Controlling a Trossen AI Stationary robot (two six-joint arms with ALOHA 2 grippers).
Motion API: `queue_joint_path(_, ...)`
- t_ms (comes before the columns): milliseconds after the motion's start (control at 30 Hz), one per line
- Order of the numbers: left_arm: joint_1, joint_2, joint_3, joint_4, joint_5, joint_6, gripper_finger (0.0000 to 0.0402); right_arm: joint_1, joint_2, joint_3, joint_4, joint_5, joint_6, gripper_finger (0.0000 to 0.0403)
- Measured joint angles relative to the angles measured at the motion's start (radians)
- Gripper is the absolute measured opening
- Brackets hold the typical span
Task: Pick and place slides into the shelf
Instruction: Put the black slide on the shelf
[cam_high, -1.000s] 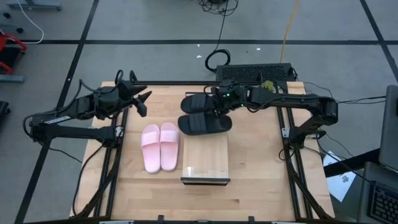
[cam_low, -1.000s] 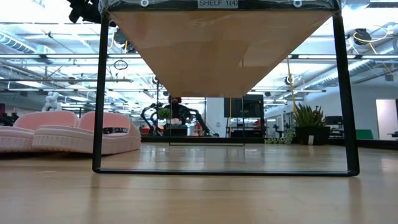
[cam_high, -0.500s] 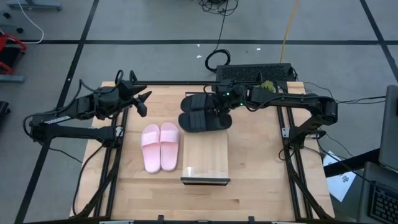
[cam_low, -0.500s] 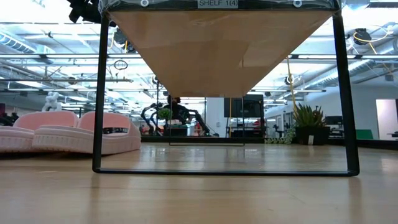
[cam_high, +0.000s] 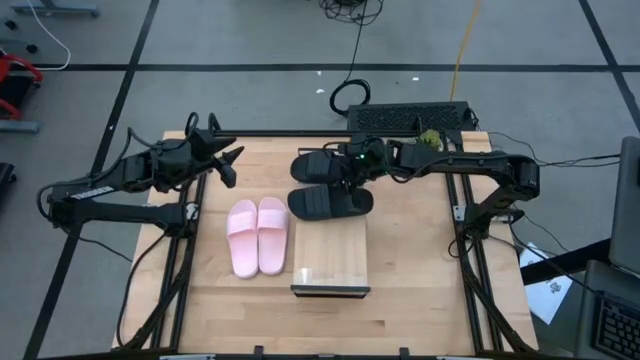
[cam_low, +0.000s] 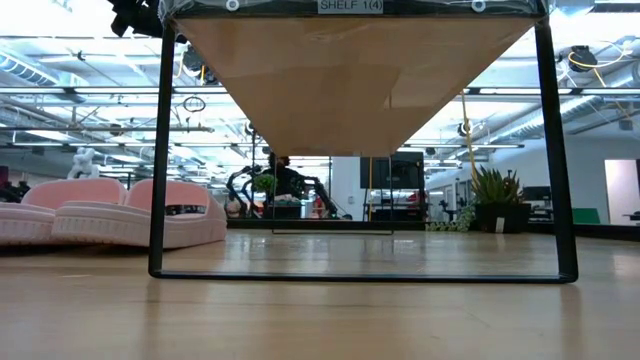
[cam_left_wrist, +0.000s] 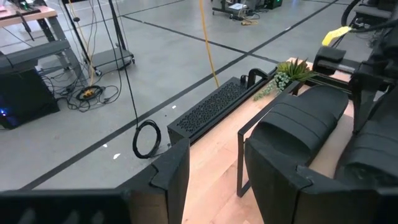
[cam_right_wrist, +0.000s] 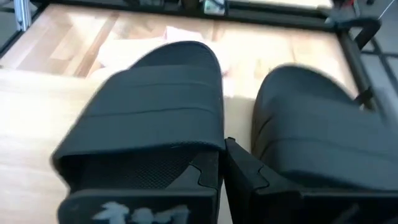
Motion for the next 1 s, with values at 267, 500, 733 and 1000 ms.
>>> queue_joint_path(267,0.0,0.0,0.0,0.0,0.0,0.0,0.0157,0.006,0.041,0.0,0.02,0.004,-0.003,0.0)
queue_joint_path(500,0.0,0.0,0.0,0.0,0.0,0.0,0.0157,-0.008,0.008,0.0,0.037,0.013,-0.007,0.0)
queue_joint_path(733,0.0,0.0,0.0,0.0,0.0,0.011,0.0157,-0.021,0.006,0.0,0.023,0.009,-0.005,0.0)
queue_joint_path(1000,0.0,0.0,0.0,0.0,0.0,0.024,0.0157,-0.022,0.006,0.0,0.015,0.008,-0.003,0.0)
